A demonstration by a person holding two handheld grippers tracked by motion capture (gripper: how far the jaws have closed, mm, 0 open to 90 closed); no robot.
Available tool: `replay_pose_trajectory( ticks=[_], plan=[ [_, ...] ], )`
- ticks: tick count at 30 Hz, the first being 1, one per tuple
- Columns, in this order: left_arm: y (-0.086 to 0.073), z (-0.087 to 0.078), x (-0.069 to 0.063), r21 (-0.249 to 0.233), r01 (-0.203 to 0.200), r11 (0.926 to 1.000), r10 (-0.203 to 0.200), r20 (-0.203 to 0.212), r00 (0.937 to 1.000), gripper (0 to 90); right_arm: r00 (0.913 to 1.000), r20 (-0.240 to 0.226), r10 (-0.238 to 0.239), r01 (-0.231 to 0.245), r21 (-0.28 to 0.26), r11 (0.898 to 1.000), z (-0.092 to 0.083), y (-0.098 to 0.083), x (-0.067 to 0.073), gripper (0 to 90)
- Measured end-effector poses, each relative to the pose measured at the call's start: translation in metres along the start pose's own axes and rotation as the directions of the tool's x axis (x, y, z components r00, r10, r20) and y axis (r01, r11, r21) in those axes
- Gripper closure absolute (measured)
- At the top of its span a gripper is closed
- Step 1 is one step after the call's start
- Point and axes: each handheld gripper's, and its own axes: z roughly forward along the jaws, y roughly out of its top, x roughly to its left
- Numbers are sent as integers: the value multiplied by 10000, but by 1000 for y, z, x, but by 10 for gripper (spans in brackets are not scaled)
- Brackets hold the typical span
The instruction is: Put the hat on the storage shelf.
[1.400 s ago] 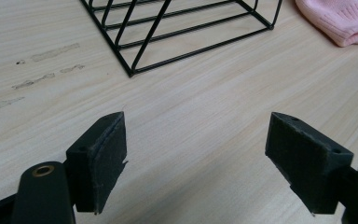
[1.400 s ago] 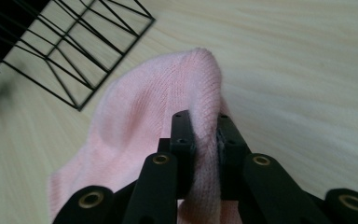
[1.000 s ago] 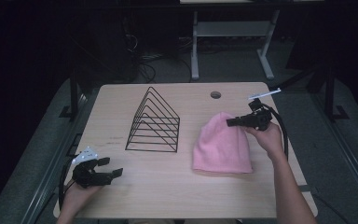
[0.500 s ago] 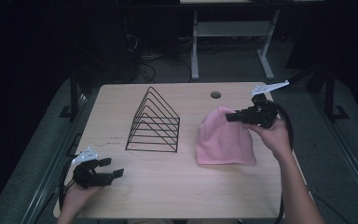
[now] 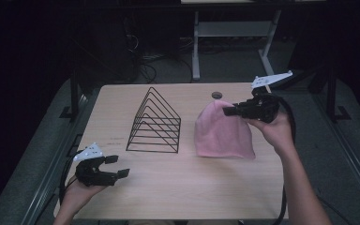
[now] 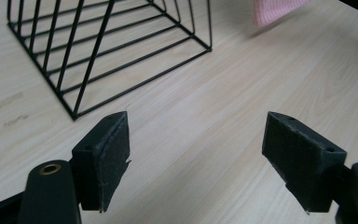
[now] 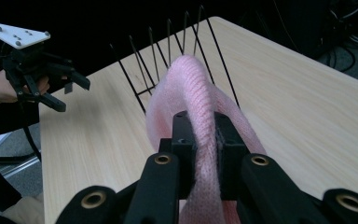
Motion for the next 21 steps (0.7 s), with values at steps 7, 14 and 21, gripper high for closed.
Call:
replay_pose_trajectory(
  ticks=[7, 14, 21],
  plan=[
    [15, -4, 0, -63, -335, 9994, 337, 321, 9989, 239, 9996, 26, -287, 288, -167, 9994, -6, 12, 8, 812],
    [36, -5, -2, -70, -738, 9972, 741, 600, 9954, 239, 9987, 127, -484, 488, -327, 9983, -18, 24, 17, 811],
    [57, -4, -8, -266, -1051, 9941, 1070, 833, 9908, 239, 9974, 46, -718, 719, -352, 9968, -23, 37, 26, 811]
  ],
)
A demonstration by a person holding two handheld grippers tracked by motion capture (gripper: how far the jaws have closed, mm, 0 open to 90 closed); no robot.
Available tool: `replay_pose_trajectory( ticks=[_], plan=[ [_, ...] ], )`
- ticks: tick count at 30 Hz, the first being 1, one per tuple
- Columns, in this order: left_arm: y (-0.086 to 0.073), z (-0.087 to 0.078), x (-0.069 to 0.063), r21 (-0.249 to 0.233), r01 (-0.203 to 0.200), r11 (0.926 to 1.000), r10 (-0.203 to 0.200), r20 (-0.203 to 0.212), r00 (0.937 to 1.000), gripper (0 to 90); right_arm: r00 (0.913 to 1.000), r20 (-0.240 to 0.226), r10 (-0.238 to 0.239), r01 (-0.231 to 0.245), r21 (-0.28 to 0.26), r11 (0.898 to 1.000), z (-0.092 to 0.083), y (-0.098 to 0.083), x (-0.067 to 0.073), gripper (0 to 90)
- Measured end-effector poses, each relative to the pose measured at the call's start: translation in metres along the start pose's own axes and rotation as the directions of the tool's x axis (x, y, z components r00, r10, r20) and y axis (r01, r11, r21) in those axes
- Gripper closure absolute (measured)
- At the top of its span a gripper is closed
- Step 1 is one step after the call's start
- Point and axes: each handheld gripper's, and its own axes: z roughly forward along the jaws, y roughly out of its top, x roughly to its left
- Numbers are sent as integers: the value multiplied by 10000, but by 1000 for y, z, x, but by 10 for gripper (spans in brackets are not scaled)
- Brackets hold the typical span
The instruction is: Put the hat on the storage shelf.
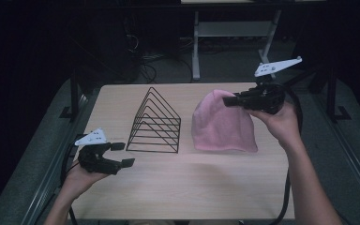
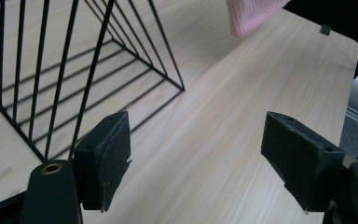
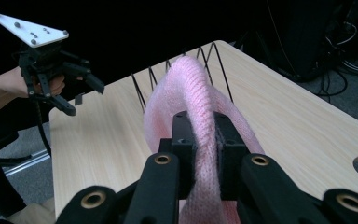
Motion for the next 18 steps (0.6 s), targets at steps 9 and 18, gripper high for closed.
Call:
replay_pose_trajectory(
  ticks=[9, 18],
  plan=[
    [25, 5, -10, 103, -654, 9978, 650, 340, 9973, 239, 9990, -339, -291, 286, -153, 9995, 1, 18, 14, 811],
    [46, 6, -20, 72, -1191, 9929, 1187, 461, 9919, 239, 9953, -682, -686, 679, -127, 9976, 8, 35, 28, 811]
  ],
)
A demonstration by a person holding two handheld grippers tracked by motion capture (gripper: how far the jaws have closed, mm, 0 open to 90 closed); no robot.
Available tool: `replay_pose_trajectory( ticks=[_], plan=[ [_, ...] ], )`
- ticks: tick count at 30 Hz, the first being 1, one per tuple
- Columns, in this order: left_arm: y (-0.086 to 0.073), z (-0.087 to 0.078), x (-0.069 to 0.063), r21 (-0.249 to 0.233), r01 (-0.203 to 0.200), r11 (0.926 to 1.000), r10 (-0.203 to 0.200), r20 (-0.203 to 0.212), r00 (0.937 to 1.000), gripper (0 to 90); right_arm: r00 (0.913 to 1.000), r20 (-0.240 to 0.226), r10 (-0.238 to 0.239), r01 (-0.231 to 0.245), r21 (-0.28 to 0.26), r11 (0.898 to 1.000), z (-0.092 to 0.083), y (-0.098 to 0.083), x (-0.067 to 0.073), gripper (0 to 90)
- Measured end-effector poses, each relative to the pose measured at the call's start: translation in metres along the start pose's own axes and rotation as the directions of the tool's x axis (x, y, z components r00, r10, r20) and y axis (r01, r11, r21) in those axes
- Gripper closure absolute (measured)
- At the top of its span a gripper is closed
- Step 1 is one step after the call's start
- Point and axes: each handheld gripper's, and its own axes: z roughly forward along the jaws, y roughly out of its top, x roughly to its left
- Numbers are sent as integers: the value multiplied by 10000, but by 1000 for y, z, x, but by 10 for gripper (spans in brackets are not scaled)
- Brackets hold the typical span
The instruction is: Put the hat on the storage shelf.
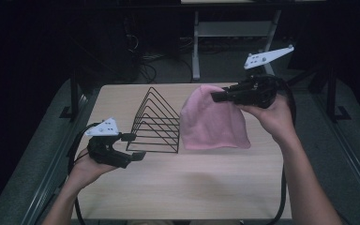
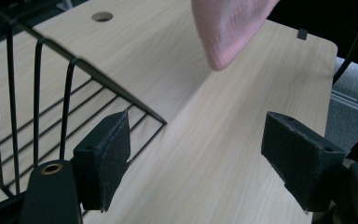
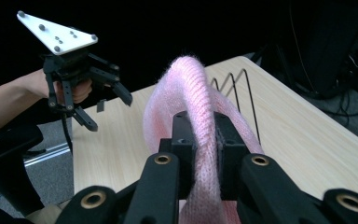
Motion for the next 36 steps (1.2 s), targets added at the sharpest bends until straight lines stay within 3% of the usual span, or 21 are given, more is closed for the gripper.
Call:
replay_pose_trajectory(
  ticks=[5, 11, 20, 24, 25, 26, 28, 30, 32, 36],
  plan=[
    [11, 2, 1, -29, -214, 9998, 214, 139, 9997, 239, 9992, -249, -315, 315, 1, 9995, 8, 15, 12, 811],
    [20, 5, 4, -152, -186, 9997, 194, 571, 9982, 238, 9954, -568, -767, 770, 40, 9970, 22, 32, 24, 810],
    [34, 8, 7, -392, -342, 9986, 375, 860, 9956, 234, 9902, -948, -1027, 1020, -122, 9947, 37, 45, 30, 810],
    [36, 11, 11, -215, -340, 9992, 358, 917, 9951, 250, 9860, -1151, -1206, 1191, -193, 9927, 45, 54, 34, 810],
    [36, 11, 12, -152, -332, 9993, 347, 1076, 9936, 361, 9841, -1255, -1260, 1240, -241, 9920, 48, 58, 35, 810],
    [34, 13, 15, -74, -254, 9996, 263, 1478, 9887, 387, 9834, -1280, -1288, 1267, -244, 9916, 50, 59, 36, 810],
    [32, 14, 17, -32, -153, 9999, 156, 1665, 9859, 416, 9824, -1315, -1324, 1301, -264, 9912, 52, 60, 36, 810],
    [30, 13, 19, -84, -212, 9997, 225, 1994, 9797, 537, 9813, -1436, -1285, 1270, -197, 9917, 56, 61, 37, 810],
    [29, 13, 18, -109, -297, 9995, 313, 2052, 9782, 649, 9802, -1449, -1352, 1343, -160, 9908, 58, 62, 38, 810],
    [29, 10, 20, 7, -276, 9996, 269, 2033, 9787, 777, 9792, -1459, -1407, 1401, -146, 9900, 59, 65, 41, 810]
  ],
)
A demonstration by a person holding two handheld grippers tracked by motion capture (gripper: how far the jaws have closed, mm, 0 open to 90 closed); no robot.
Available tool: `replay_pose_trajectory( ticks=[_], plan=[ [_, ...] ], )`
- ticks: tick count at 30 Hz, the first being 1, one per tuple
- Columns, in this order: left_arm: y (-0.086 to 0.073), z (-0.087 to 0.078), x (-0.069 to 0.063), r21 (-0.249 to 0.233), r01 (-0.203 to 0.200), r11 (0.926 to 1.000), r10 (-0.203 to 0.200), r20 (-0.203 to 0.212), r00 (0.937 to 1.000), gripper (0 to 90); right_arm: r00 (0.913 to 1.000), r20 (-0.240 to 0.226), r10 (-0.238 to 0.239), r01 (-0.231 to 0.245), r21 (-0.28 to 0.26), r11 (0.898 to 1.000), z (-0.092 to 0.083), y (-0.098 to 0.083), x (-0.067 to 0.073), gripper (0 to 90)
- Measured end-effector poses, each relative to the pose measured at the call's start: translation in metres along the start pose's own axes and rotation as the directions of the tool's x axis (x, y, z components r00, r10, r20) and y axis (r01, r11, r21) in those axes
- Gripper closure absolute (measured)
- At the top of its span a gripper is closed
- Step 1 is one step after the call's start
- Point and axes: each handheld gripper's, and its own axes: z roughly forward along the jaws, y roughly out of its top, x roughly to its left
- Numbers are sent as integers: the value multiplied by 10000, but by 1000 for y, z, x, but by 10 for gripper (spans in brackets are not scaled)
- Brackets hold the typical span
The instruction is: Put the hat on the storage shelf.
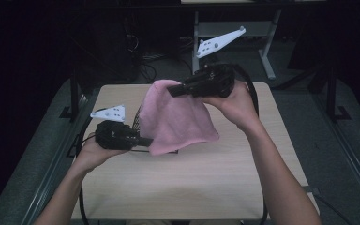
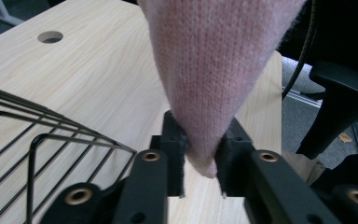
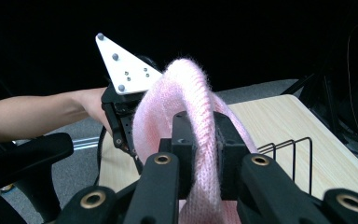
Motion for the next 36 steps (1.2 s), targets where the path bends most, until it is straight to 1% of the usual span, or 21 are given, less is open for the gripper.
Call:
replay_pose_trajectory(
  ticks=[1, 2, 3, 4, 6, 8, 11, 15, 16, 19, 20, 21, 23, 24, 25, 26, 27, 29, 33, 35, 36],
  plan=[
    [0, -1, 0, 44, 16, 10000, -16, -56, 10000, 777, 10000, 0, 0, 0, 0, 10000, 0, 0, 0, 810],
    [1, -2, 1, 71, -37, 10000, 38, -135, 9999, 806, 10000, -50, -60, 60, 37, 10000, 2, 2, 0, 810],
    [1, -4, 2, 155, -64, 9999, 68, -233, 9997, 811, 9999, -25, -121, 121, 62, 9999, 3, 3, 0, 810],
    [2, -6, 3, 147, -61, 9999, 67, -368, 9993, 814, 10000, 6, -83, 83, 116, 9999, 4, 5, 0, 810],
    [3, -11, 6, 76, -20, 10000, 24, -523, 9986, 816, 9999, 23, -131, 131, 79, 9999, 5, 6, -1, 810],
    [4, -19, 11, -157, 64, 9999, -76, -718, 9974, 818, 9998, 92, -194, 194, -82, 9998, 6, 10, -3, 810],
    [4, -23, 16, -232, 161, 9996, -180, -856, 9962, 820, 9995, 160, -265, 266, -121, 9996, 7, 13, -4, 811],
    [4, -31, 27, -345, 367, 9987, -403, -1093, 9932, 829, 9988, 433, -219, 227, -191, 9996, 15, 19, -14, 814],
    [5, -34, 29, -383, 405, 9984, -447, -1159, 9923, 829, 9988, 433, -219, 227, -191, 9996, 15, 19, -14, 814],
    [6, -38, 38, -490, 552, 9973, -612, -1297, 9897, 829, 9982, 548, -237, 250, -228, 9994, 18, 21, -21, 815],
    [6, -39, 41, -516, 591, 9969, -656, -1342, 9888, 829, 9985, 528, -107, 122, -284, 9995, 20, 22, -26, 816],
    [6, -40, 44, -522, 608, 9968, -676, -1398, 9879, 829, 9985, 528, -107, 122, -284, 9995, 20, 22, -26, 816],
    [8, -41, 49, -499, 676, 9965, -745, -1516, 9856, 829, 9983, 577, -10, 29, -331, 9994, 24, 23, -33, 816],
    [10, -41, 55, -420, 731, 9964, -790, -1627, 9835, 829, 9980, 624, -11, 32, -329, 9995, 25, 24, -35, 816],
    [10, -41, 55, -420, 731, 9964, -790, -1627, 9835, 829, 9975, 705, -20, 42, -307, 9995, 26, 24, -36, 816],
    [12, -41, 58, -411, 764, 9962, -823, -1700, 9820, 829, 9975, 705, -20, 42, -307, 9995, 26, 24, -36, 816],
    [13, -41, 61, -409, 810, 9959, -869, -1731, 9811, 830, 9966, 819, -46, 70, -291, 9996, 27, 25, -38, 816],
    [15, -42, 65, -317, 782, 9964, -828, -1859, 9791, 831, 9959, 904, 82, -47, -392, 9992, 29, 25, -43, 817],
    [21, -44, 71, -214, 783, 9967, -811, -2100, 9743, 831, 9951, 977, 122, -76, -470, 9989, 29, 24, -50, 817],
    [24, -45, 73, -282, 799, 9964, -841, -2146, 9731, 831, 9949, 979, 224, -173, -521, 9985, 29, 24, -52, 817],
    [25, -45, 74, -277, 782, 9966, -824, -2192, 9722, 831, 9951, 944, 299, -239, -643, 9976, 28, 24, -56, 817]
  ],
)
